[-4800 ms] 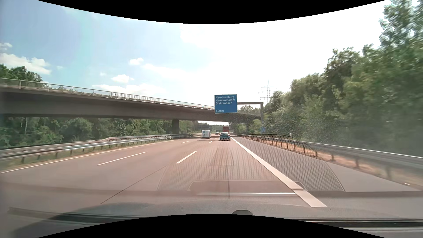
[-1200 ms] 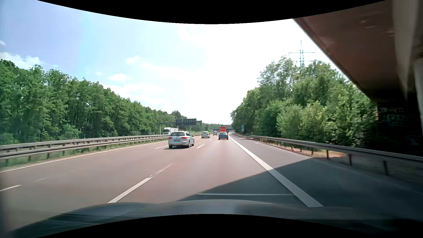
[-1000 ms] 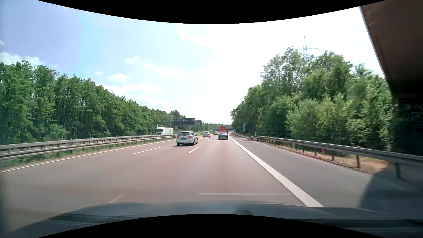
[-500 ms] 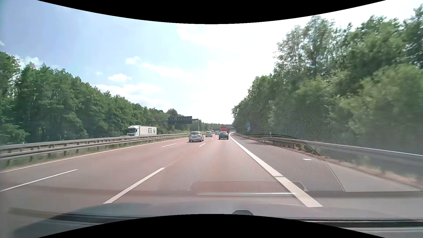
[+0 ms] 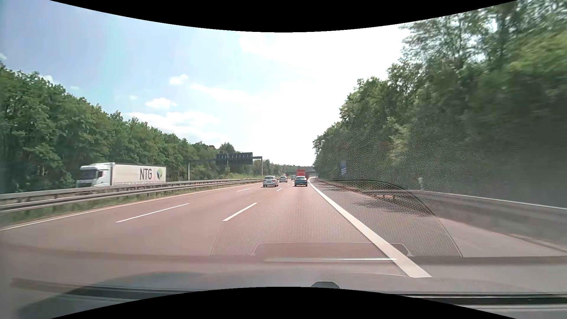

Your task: Follow the waypoints while adhering to traffic rules and regulations

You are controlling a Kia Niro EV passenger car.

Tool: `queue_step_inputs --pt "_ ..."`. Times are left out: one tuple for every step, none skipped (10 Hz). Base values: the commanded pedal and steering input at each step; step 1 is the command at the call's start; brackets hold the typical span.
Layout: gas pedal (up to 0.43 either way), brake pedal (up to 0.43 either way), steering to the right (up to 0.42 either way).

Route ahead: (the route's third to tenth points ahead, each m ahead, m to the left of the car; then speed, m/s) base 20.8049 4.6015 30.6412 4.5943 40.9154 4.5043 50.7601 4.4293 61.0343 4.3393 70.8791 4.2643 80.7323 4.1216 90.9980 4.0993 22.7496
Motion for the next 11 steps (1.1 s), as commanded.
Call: queue_step_inputs --pt "0.110 0.000 -0.004" --pt "0.110 0.000 -0.005" --pt "0.110 0.000 -0.004" --pt "0.110 0.000 -0.004" --pt "0.110 0.000 -0.003" --pt "0.110 0.000 -0.001" --pt "0.110 0.000 -0.002" --pt "0.110 0.000 -0.002" --pt "0.110 0.000 -0.003" --pt "0.110 0.000 -0.003" --pt "0.110 0.000 -0.003"
